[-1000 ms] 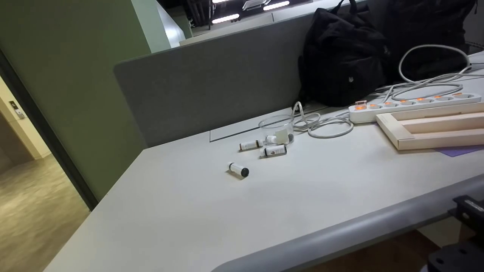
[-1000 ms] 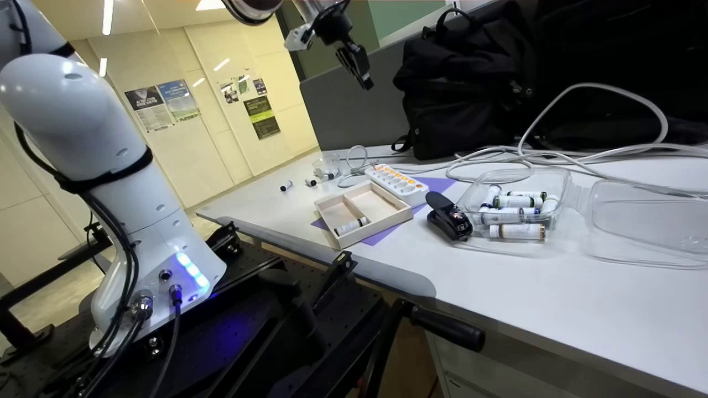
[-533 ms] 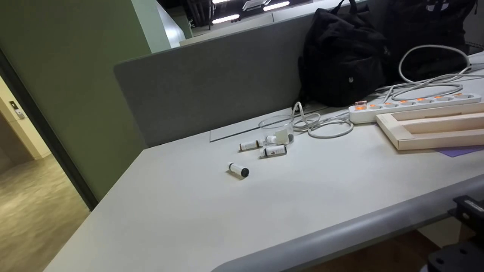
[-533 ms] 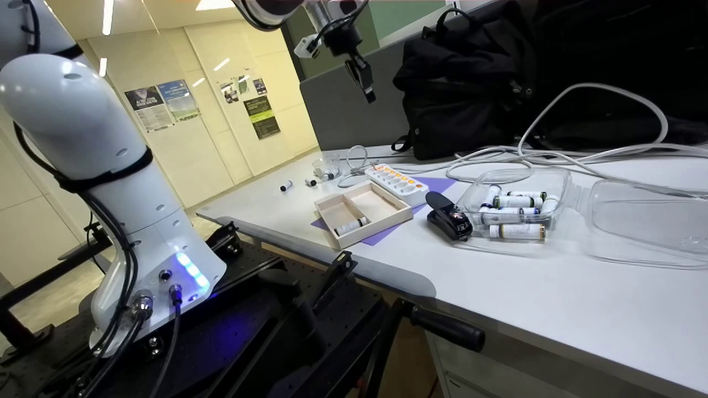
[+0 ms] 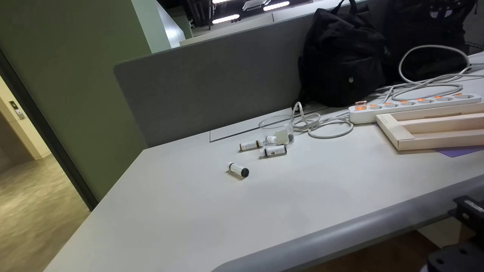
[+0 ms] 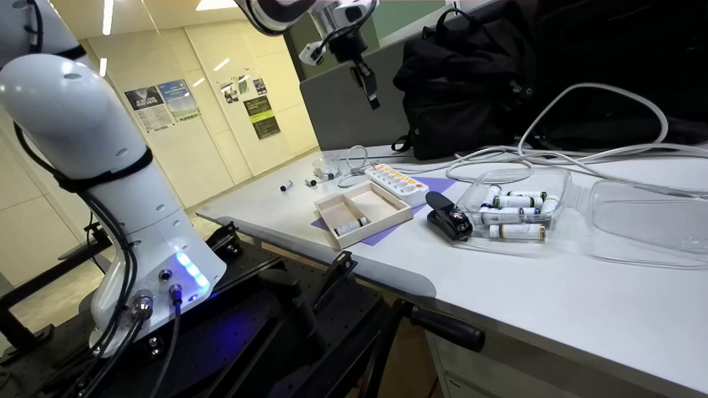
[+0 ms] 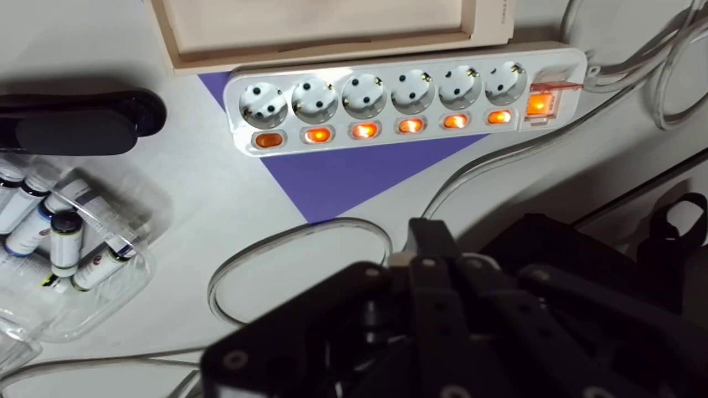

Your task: Turn off the second switch from the right on the adaptor

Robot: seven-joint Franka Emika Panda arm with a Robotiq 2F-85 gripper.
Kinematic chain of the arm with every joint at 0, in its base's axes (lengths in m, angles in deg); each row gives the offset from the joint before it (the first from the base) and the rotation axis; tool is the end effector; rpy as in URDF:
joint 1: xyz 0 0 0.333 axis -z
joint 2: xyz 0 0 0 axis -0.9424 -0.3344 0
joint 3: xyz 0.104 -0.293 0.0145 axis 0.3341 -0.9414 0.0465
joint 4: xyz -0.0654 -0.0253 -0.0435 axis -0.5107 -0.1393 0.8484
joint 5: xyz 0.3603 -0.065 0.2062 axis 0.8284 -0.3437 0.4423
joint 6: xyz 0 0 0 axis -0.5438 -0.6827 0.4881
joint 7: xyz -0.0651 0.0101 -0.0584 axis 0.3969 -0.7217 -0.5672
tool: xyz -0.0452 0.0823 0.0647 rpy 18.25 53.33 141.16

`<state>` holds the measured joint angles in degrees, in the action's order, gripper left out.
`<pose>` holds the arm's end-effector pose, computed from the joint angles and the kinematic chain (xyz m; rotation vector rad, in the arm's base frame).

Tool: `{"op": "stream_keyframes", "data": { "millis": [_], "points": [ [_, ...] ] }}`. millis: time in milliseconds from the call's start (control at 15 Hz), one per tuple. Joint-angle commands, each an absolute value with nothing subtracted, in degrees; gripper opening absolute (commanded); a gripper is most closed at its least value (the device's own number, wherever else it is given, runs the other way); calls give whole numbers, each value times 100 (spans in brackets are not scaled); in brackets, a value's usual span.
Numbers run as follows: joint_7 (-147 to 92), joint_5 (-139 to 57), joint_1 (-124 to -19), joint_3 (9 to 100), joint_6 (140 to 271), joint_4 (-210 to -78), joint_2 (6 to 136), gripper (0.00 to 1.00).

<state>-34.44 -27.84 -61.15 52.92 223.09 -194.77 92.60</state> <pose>0.4870 -0.1303 0.3107 -2.8804 0.8881 -0.3784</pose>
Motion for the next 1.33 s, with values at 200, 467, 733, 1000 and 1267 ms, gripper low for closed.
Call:
{"op": "stream_keyframes", "data": {
  "millis": [200,467,733,1000,1267],
  "points": [
    [-2758,-2093,-6109,5079,22799,-18912,7936,0],
    [-2210,-1745,-5930,5244,22844,-18386,7100,0],
    [-1983,-1956,-5844,5413,22817,-17904,6413,0],
    [-2294,-2374,-5995,5266,22700,-17647,5944,0],
    [-2803,-2912,-6287,4930,22646,-17597,5747,0]
  ]
}}
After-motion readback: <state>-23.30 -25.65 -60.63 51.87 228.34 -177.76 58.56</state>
